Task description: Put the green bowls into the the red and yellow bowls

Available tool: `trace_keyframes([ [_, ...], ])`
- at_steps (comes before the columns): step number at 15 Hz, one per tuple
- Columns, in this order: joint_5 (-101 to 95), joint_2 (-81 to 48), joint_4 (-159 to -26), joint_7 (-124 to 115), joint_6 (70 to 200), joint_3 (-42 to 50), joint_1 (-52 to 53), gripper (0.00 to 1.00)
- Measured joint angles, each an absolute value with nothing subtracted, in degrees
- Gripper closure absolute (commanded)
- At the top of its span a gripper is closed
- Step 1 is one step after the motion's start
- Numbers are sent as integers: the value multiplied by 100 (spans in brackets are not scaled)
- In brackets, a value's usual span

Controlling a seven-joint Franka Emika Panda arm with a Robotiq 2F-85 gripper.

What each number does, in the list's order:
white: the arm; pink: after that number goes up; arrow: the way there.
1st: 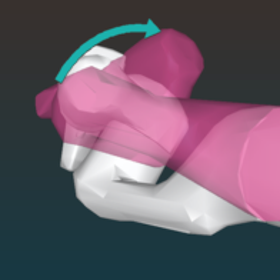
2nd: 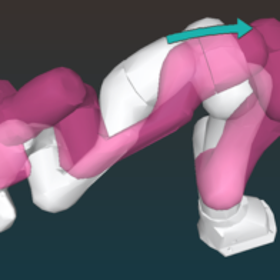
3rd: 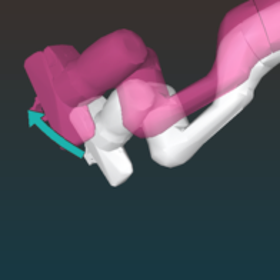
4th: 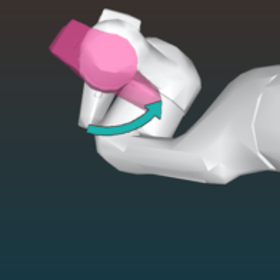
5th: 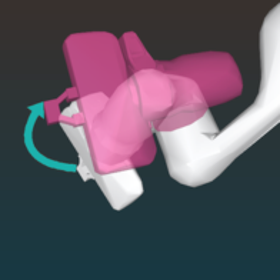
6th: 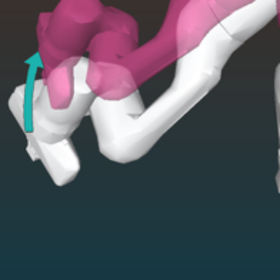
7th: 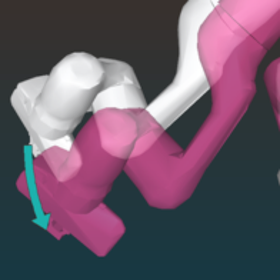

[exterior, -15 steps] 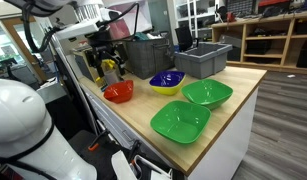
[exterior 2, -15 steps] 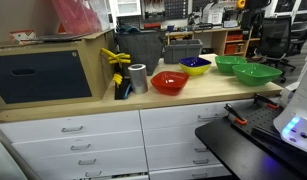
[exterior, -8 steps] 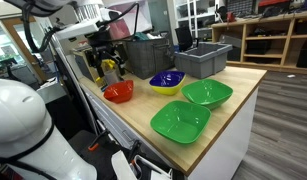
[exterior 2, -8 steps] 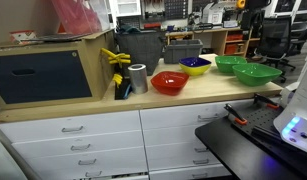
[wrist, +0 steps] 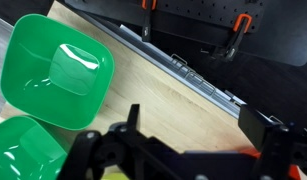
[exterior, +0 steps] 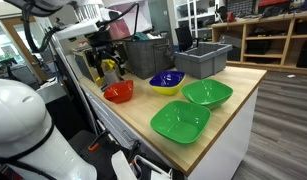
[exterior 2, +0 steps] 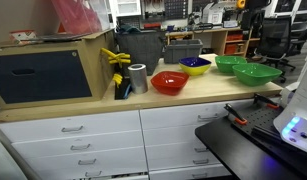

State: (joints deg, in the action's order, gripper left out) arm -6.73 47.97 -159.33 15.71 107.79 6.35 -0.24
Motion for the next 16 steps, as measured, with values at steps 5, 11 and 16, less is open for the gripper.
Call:
trace_keyframes([
  [5, -743, 4689, -15933, 1571, 11004, 633, -18, 0],
  [11, -725, 3432, -15942, 1521, 12764, 619, 90, 0],
  [16, -641, 2256, -15762, 1397, 13824, 644, 19, 0],
])
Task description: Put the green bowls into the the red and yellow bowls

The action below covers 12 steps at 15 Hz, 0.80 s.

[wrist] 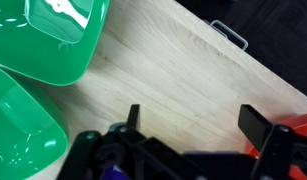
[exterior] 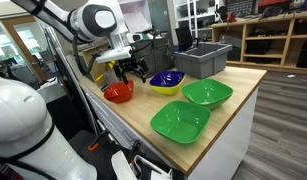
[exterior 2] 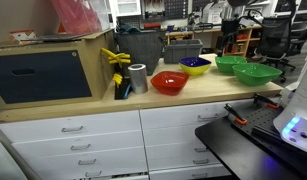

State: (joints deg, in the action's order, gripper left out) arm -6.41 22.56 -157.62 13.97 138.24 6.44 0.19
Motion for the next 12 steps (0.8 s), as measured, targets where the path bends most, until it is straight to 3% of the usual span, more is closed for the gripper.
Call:
trace_keyframes([
  [12, -683, 1024, -15180, 1307, 14398, 1040, -919, 0],
])
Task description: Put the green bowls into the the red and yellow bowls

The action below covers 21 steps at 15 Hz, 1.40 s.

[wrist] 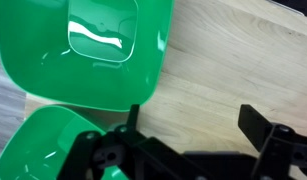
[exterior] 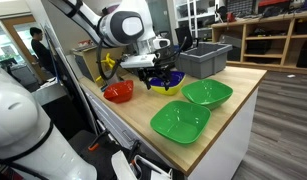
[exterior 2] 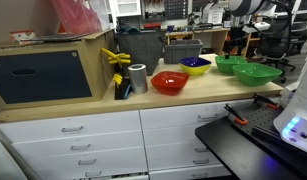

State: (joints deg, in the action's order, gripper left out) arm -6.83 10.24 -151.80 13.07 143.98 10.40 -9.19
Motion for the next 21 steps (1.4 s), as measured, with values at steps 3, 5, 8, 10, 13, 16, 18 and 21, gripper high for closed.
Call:
trace_keyframes([
  [3, -685, 688, -15182, 1305, 14661, 1189, -1112, 0],
  [5, -685, 391, -15189, 1303, 14858, 1260, -1205, 0],
  [8, -654, -99, -15191, 1296, 15194, 1293, -1245, 28],
  [10, -652, -403, -15187, 1229, 15384, 1266, -1236, 44],
  [13, -652, -721, -15161, 1061, 15525, 1211, -1191, 66],
  [16, -708, -814, -15104, 829, 15528, 1174, -1094, 88],
  [18, -960, -809, -15082, 571, 15527, 1173, -983, 100],
  [21, -1458, -776, -15072, 70, 15475, 1172, -774, 97],
])
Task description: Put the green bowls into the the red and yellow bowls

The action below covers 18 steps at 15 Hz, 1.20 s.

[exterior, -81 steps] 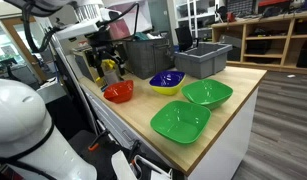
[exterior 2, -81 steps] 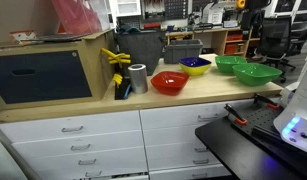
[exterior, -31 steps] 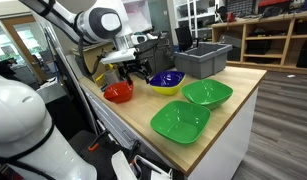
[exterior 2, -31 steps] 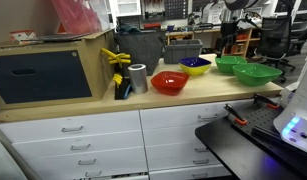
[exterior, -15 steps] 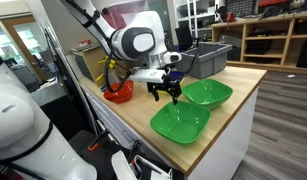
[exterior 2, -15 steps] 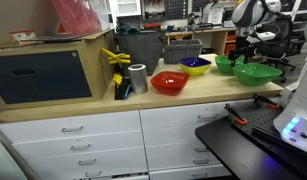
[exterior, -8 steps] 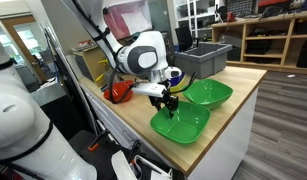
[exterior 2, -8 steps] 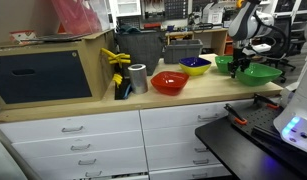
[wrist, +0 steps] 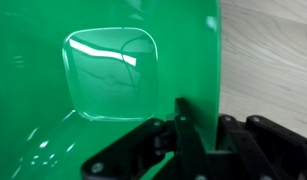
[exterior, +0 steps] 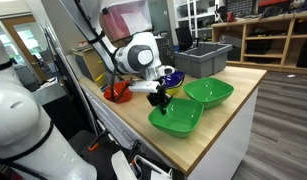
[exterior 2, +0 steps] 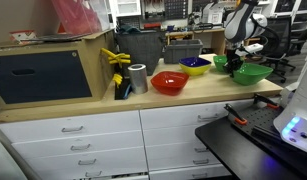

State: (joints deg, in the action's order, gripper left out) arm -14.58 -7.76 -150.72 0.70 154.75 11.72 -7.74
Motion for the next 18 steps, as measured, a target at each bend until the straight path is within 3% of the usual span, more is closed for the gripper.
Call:
trace_keyframes([
  [10, -1701, -558, -14915, -180, 14655, 570, -268, 98],
  [18, -1717, -333, -13833, -97, 13441, -151, 259, 98],
])
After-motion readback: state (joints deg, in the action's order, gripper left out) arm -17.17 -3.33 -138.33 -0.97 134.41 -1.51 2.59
